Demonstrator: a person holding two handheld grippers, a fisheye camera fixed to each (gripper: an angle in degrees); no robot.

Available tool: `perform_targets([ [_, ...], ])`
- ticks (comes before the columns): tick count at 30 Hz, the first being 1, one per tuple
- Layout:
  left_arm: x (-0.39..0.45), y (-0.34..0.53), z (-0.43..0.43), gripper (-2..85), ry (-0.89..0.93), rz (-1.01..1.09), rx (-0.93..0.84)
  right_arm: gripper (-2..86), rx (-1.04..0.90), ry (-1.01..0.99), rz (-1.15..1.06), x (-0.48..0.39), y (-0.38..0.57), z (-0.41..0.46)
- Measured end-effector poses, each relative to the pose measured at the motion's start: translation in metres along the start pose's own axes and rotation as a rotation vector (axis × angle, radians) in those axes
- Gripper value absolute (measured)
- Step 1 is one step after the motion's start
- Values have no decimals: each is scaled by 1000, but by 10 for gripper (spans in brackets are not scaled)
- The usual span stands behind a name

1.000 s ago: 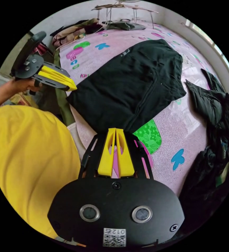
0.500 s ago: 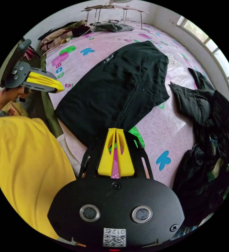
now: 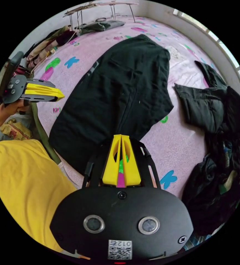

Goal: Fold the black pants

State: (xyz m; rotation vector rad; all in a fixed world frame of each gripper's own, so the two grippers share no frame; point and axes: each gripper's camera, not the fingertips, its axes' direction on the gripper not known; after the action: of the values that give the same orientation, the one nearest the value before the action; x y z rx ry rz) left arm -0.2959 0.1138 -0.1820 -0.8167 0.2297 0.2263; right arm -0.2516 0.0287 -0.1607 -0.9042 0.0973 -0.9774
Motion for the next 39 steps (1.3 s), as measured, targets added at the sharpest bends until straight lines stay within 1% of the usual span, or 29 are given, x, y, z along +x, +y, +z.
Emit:
perform_targets([
  [4,-19,-55,-12,-1,1,-17,25,-1,14,-23,-8,12,-49,4],
  [8,-38,-84,-6,-1,-23,-38,-49,-1,-64,39,-9,32,-84,27],
  [10,-50,-88,0,-1,-13,-30,-126,-1,-113,59,10,46,-90,40],
  [11,-53,-86,-4,-1,0,-29,-83,-1,-150,72,27,56,-90,47],
  [12,-60,-84,-9,-1,31,-34,-76,-1,-88,18,44,66,-90,43],
  [14,-71,-83,-20,-1,69,-61,-70,0,-79,-18,87,82,-91,35],
  [15,-79,-82,-32,-1,68,-97,-55,0,-14,-37,95,90,-90,23],
  [16,-86,-81,-48,-1,74,-119,14,0,23,-49,97,93,-91,16],
  [18,-95,-86,-67,-1,108,-142,91,0,91,-104,74,100,-102,3],
  [21,-102,-112,-74,-1,102,-126,63,0,74,-157,10,99,-128,5],
  [23,-104,-127,-72,-1,55,-95,20,-1,55,-130,-22,100,-141,8],
  [25,-111,-139,-69,-1,20,-65,-37,-1,-5,-88,-30,107,-150,16],
  [28,-128,-143,-81,-1,87,-65,-19,-1,-6,-169,-13,130,-155,17],
  [30,-139,-144,-90,-1,122,-87,-24,-1,-3,-221,37,147,-158,10],
  [32,-149,-145,-107,-2,84,-118,-7,-1,45,-186,57,158,-156,-5],
  [33,-156,-146,-121,-2,46,-133,44,-1,80,-153,68,166,-155,-13],
  [35,-172,-153,-136,-2,46,-160,86,0,72,-119,98,181,-157,-17],
  [38,-205,-178,-149,-2,28,-244,106,0,71,-134,170,207,-165,-19],
  [39,-221,-189,-154,-1,14,-307,118,0,84,-148,179,214,-168,-23],
])
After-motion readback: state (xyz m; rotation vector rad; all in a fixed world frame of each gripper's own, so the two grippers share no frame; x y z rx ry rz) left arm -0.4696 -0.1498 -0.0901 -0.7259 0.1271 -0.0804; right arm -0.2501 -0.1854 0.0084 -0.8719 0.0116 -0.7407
